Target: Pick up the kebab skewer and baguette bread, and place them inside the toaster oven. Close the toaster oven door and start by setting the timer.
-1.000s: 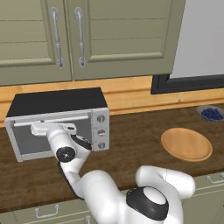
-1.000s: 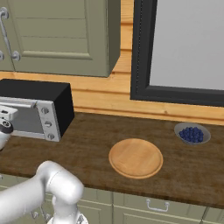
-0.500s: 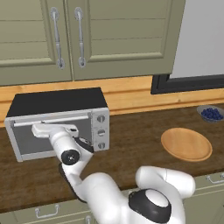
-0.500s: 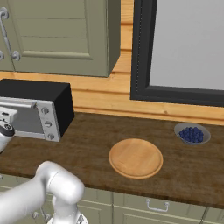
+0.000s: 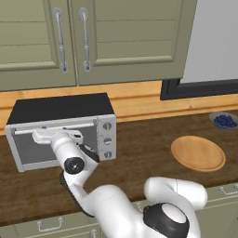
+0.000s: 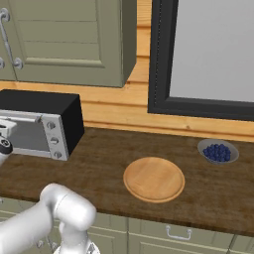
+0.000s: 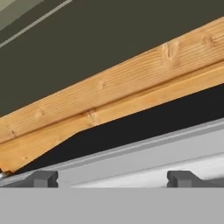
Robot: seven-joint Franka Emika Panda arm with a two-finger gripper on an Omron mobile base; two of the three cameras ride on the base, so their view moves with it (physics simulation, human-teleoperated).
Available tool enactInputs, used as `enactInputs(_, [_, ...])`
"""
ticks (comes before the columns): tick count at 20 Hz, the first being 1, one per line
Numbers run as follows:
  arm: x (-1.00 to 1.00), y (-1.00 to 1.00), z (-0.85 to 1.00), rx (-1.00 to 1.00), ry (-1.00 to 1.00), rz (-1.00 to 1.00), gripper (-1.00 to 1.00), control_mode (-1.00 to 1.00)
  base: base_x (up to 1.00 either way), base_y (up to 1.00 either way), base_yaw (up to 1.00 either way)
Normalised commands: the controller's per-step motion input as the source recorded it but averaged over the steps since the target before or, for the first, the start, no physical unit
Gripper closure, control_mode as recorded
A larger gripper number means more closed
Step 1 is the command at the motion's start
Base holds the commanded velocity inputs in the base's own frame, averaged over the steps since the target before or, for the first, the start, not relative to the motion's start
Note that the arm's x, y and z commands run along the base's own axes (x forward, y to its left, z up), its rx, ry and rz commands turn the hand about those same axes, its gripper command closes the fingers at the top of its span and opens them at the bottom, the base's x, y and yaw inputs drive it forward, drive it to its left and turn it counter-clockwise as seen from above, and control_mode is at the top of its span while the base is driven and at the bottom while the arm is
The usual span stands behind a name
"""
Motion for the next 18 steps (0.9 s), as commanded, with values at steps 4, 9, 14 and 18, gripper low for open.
enactInputs(4, [-0.28, -0.20, 0.21, 0.00, 0.06, -0.03, -1.00, -1.00, 0.00, 0.00, 0.00])
enactInputs(9, [-0.48, -0.65, 0.03, 0.00, 0.10, -0.01, -1.00, -1.00, 0.00, 0.00, 0.00])
enactInputs(14, [-0.31, -0.63, 0.12, -0.03, 0.14, 0.00, -1.00, -1.00, 0.00, 0.00, 0.00])
enactInputs(18, [-0.23, -0.56, 0.04, -0.04, 0.14, 0.00, -1.00, -1.00, 0.00, 0.00, 0.00])
